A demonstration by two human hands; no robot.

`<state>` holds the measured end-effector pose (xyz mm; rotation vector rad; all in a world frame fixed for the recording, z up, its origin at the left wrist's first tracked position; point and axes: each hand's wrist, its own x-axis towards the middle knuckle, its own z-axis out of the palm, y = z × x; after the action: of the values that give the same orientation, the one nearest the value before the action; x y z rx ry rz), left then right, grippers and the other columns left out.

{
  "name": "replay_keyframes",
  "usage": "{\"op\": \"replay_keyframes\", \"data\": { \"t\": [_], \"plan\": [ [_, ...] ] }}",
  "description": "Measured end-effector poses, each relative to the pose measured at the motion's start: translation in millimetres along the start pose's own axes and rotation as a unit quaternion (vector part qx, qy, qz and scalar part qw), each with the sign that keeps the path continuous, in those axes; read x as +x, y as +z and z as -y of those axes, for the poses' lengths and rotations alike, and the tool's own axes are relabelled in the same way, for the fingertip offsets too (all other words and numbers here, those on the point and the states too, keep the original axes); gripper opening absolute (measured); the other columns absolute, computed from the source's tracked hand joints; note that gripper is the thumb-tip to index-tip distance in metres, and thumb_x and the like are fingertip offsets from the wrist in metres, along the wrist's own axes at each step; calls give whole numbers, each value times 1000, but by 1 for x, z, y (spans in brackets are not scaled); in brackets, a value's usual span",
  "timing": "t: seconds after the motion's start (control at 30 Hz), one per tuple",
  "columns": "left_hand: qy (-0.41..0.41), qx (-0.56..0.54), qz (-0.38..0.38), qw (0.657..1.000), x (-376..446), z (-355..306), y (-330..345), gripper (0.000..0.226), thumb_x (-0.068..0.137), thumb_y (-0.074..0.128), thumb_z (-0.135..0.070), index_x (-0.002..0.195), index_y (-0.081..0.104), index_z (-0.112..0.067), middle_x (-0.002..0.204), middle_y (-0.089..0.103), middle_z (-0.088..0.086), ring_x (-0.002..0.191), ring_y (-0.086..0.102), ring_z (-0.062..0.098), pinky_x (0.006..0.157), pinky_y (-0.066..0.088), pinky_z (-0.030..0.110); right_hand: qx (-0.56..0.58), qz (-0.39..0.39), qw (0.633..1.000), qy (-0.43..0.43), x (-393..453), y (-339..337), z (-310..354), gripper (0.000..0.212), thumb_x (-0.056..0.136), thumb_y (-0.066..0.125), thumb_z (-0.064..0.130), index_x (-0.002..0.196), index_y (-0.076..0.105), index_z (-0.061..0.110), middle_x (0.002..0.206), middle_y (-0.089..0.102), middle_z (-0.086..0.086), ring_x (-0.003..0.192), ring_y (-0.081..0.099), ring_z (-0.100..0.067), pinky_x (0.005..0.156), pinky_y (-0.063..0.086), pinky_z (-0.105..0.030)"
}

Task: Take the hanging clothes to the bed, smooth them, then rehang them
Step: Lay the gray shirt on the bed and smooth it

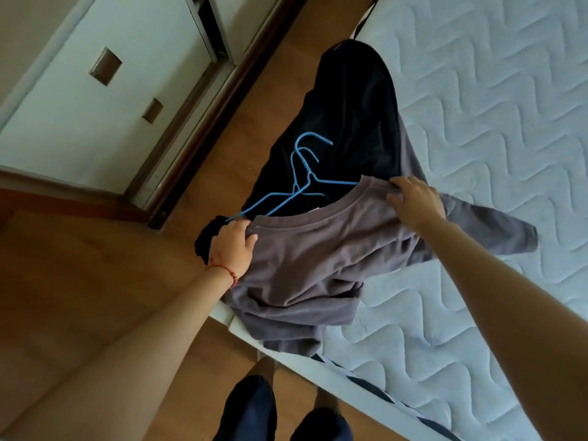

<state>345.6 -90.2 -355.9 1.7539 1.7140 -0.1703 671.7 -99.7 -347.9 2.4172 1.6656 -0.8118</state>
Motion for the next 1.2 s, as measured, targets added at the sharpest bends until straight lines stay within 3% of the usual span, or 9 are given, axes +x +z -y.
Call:
{"op": "replay_keyframes", "data": {
  "t": [0.2, 0.33, 0.63, 0.83, 0.93, 1.1, 1.2],
  "plan": [
    [34, -17, -14, 999, -18, -7, -13, 29, 91, 51, -22, 109, 59, -1, 107, 64, 18, 103, 58, 35, 87, 46, 44, 25, -43, 998, 30, -39, -6, -20, 29, 92, 50, 27, 116, 60, 13, 113, 59, -14, 108, 52, -36, 89, 42, -43],
    [55, -60, -17, 997, -46, -20, -24, 28, 90, 55, -20, 107, 61, 0, 104, 67, 18, 100, 60, 35, 83, 48, 42, 50, -47, 996, 49, -84, -20, -31, 25, 91, 52, 24, 110, 62, 11, 105, 59, -13, 103, 53, -35, 80, 44, -40],
    [143, -97, -33, 984, -133, -56, -47, 21, 88, 57, -14, 101, 65, 1, 97, 69, 18, 92, 64, 32, 73, 43, 29, 69, -85, 992, 69, -216, -48, -66, 22, 90, 55, 22, 100, 66, 6, 89, 60, -16, 87, 58, -36, 75, 45, -39],
    [214, -90, -29, 972, -172, -82, -49, 21, 87, 58, -15, 98, 67, 0, 95, 70, 15, 89, 66, 31, 77, 50, 34, 63, -186, 980, 30, -286, -66, -91, 33, 81, 45, 27, 81, 70, 4, 77, 67, -13, 68, 64, -33, 59, 49, -31],
    [248, -93, -31, 964, -193, -104, -54, 30, 84, 51, -22, 91, 68, 1, 87, 70, 16, 82, 66, 31, 73, 49, 31, 55, -197, 977, 66, -314, -76, -111, 19, 84, 55, 17, 89, 70, 7, 82, 65, -15, 71, 62, -37, 60, 48, -35],
    [292, -101, -70, 949, -232, -143, -50, 13, 86, 59, -7, 90, 68, 2, 85, 69, 15, 80, 65, 28, 72, 44, 25, 87, -217, 969, 84, -363, -84, -149, 12, 87, 60, 12, 91, 68, 5, 81, 63, -15, 80, 59, -36, 65, 37, -31],
    [314, -109, -91, 939, -261, -170, -45, 12, 85, 59, -5, 90, 67, 2, 85, 68, 14, 80, 63, 24, 73, 45, 25, 114, -215, 966, 85, -397, -91, -174, 13, 87, 59, 12, 94, 68, 5, 83, 63, -15, 83, 59, -36, 69, 43, -37]
  ]
}}
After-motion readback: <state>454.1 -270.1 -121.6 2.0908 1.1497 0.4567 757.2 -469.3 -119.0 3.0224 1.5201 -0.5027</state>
